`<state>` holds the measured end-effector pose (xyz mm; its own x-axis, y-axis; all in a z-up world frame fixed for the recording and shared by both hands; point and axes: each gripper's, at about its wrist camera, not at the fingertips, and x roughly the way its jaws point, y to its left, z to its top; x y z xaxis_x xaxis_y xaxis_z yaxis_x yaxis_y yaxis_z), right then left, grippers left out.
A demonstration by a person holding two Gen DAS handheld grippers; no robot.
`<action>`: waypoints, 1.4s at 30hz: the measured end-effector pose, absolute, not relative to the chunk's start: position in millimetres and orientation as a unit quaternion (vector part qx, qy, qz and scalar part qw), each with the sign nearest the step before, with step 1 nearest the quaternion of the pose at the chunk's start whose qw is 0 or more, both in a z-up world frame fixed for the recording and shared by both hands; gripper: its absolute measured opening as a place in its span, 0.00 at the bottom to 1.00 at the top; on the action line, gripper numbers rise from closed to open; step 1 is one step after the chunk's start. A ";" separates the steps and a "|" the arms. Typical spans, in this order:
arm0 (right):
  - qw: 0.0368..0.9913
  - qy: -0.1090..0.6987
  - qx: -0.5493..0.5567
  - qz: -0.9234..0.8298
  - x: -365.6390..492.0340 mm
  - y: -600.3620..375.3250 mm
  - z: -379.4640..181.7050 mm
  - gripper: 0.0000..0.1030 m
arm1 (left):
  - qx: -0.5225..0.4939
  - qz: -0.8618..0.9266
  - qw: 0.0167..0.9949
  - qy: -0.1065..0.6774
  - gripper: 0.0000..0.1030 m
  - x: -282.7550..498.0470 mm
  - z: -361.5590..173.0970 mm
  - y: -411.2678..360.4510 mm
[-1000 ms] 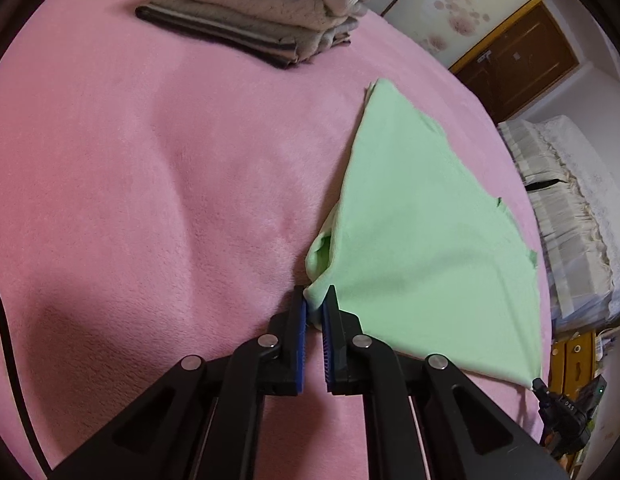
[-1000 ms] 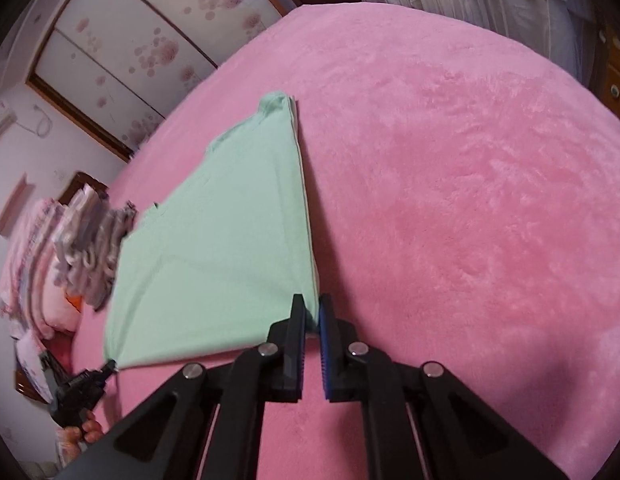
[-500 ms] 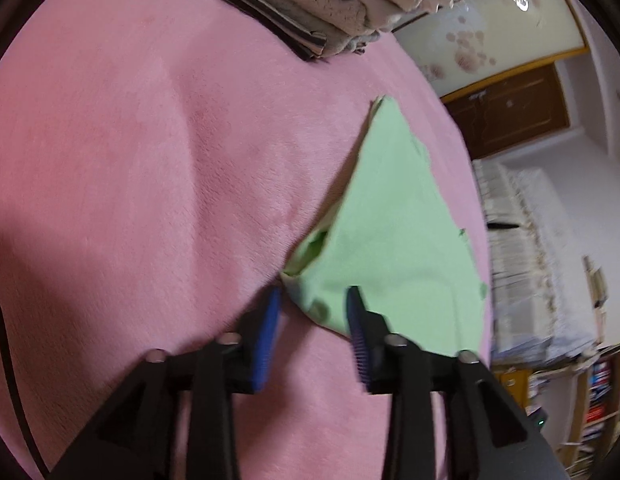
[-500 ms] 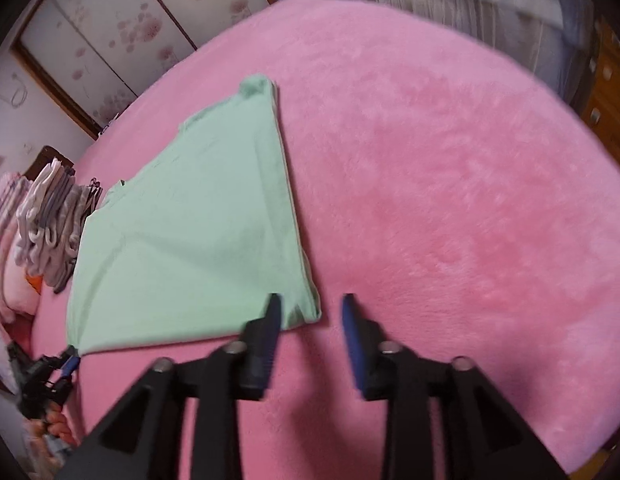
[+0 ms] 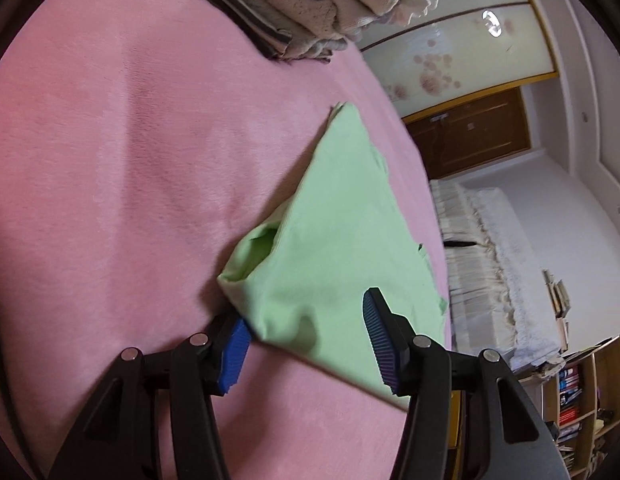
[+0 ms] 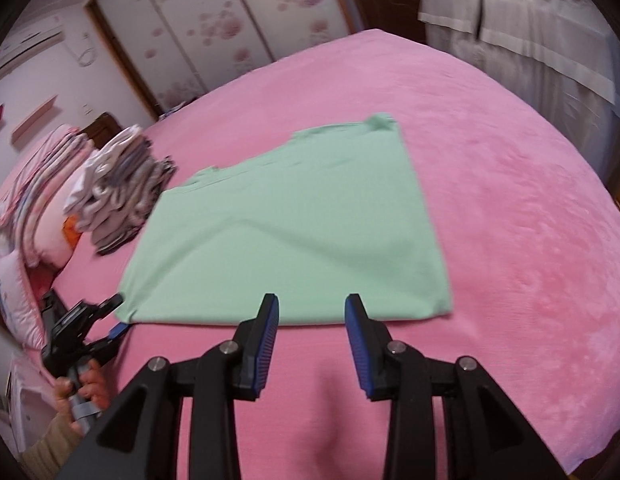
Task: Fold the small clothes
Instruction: 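Grasp the shirt edge with the left tool and fold it over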
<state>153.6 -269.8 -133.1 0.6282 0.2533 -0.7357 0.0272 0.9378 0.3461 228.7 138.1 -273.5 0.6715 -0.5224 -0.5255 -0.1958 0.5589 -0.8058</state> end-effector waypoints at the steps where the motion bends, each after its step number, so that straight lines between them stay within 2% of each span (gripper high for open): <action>1: 0.887 0.427 0.161 0.068 155.0 -264.0 -134.3 0.34 | -0.459 -0.105 0.793 0.386 0.51 229.0 -274.6 137.2; 5: 0.886 0.435 0.136 0.084 159.5 -240.4 -138.9 0.34 | -0.454 -0.107 0.803 0.372 0.50 236.4 -275.0 129.6; 7: 0.886 0.436 0.130 0.093 160.7 -230.9 -141.4 0.34 | -0.454 -0.107 0.805 0.367 0.46 241.9 -275.4 126.8; 10: 0.886 0.438 0.118 0.101 168.3 -218.5 -144.7 0.34 | -0.461 -0.100 0.803 0.365 0.26 251.0 -277.4 125.7; 11: 0.886 0.437 0.116 0.104 171.7 -214.9 -145.1 0.34 | -0.460 -0.092 0.802 0.370 0.14 252.9 -278.1 127.8; 12: 0.886 0.437 0.115 0.108 175.8 -211.7 -145.2 0.33 | -0.454 -0.077 0.803 0.379 0.10 255.0 -278.3 125.7; 15: 0.895 0.422 0.093 0.107 190.6 -200.3 -141.2 0.29 | -0.423 -0.057 0.819 0.384 0.08 254.6 -268.2 117.1; 17: 0.901 0.417 0.064 0.099 205.2 -191.1 -139.5 0.19 | -0.398 -0.046 0.834 0.380 0.07 252.9 -258.6 110.9; 19: 0.904 0.413 0.051 0.095 225.2 -182.3 -140.0 0.18 | -0.374 -0.032 0.849 0.371 0.07 250.3 -247.1 104.5; 22: 0.907 0.407 0.043 0.100 254.1 -171.0 -144.3 0.09 | -0.345 -0.014 0.868 0.357 0.06 248.2 -230.9 96.1; 26: 0.907 0.408 0.041 0.093 291.2 -157.3 -157.2 0.04 | -0.313 -0.001 0.886 0.342 0.06 250.2 -209.4 86.7; 35: 0.881 0.459 0.049 0.102 321.7 -136.5 -203.5 0.02 | -0.292 0.003 0.901 0.320 0.06 249.9 -183.6 77.6; 42: 0.880 0.460 0.057 0.108 321.7 -138.8 -203.2 0.02 | -0.262 -0.004 0.920 0.293 0.06 248.0 -165.3 61.6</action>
